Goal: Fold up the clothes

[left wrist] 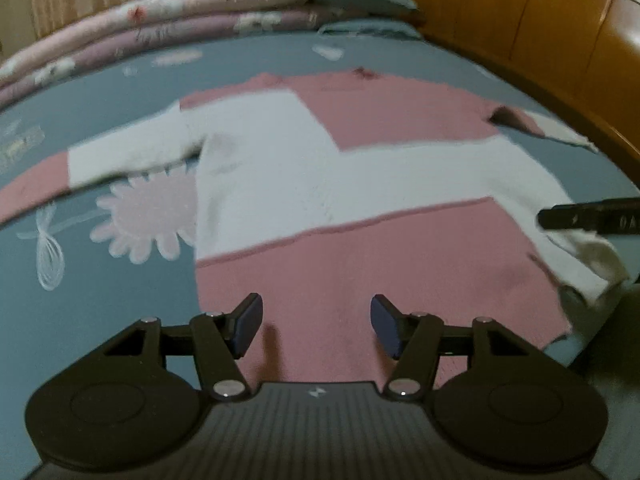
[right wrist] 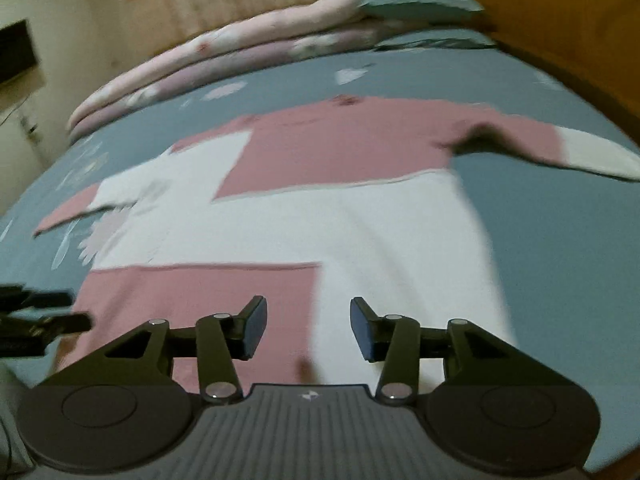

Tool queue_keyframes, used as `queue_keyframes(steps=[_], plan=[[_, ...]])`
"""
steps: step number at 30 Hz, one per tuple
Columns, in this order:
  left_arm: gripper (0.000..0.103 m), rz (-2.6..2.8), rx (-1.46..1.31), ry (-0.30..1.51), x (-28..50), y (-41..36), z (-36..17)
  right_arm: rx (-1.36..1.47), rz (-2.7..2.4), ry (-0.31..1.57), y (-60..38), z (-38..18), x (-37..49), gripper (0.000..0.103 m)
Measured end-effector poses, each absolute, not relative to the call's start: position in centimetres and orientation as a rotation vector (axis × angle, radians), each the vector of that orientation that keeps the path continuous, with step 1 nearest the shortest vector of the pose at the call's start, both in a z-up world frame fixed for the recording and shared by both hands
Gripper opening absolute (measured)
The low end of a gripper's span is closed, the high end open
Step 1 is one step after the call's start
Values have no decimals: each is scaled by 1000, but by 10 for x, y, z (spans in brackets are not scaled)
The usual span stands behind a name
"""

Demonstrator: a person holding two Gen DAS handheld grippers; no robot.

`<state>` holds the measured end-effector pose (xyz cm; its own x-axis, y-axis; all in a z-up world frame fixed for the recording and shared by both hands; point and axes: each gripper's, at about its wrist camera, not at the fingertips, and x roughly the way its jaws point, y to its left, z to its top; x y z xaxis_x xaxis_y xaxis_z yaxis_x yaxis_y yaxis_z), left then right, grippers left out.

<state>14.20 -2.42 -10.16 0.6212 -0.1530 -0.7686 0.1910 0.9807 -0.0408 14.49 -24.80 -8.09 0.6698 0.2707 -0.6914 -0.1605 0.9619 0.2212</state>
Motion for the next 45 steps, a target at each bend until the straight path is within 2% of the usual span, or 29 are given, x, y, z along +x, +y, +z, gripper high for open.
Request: queue_keyframes(steps=[2,3,4,6,8,11,13,19,26,29,33,36,39,45], plan=[[61,-194,55,889,134,-23,-110,109,264,830,-234,-92,147,51],[63,-204,60,885,125,-21,-111,97,271,834,-232,-95,144,55],[66,-217,64,887,117,-19,-112,85,279,838,-229,-98,140,65],[66,-248,81,890,101,-15,-110,61,293,845,-224,-104,133,78],[66,-261,132,890,95,-17,-103,49,301,845,-223,-105,128,78],[66,-311,274,781,87,-31,-87,70,292,823,-236,-89,128,78],[72,-387,371,713,83,-48,-80,84,285,809,-244,-78,127,78],[75,-526,562,600,82,-101,-91,94,266,774,-262,-56,124,78],[76,-502,356,778,108,-101,-108,144,258,799,-265,-72,117,78],[84,-475,146,884,109,-74,-114,177,260,819,-265,-83,116,78],[84,-441,114,862,100,-50,-98,211,257,838,-266,-93,115,78],[85,-402,120,781,110,-37,-76,233,252,850,-267,-100,115,79],[88,-364,76,793,132,-30,-81,248,248,859,-267,-105,115,83],[88,-288,-21,834,179,-19,-98,231,251,865,-260,-103,116,84]])
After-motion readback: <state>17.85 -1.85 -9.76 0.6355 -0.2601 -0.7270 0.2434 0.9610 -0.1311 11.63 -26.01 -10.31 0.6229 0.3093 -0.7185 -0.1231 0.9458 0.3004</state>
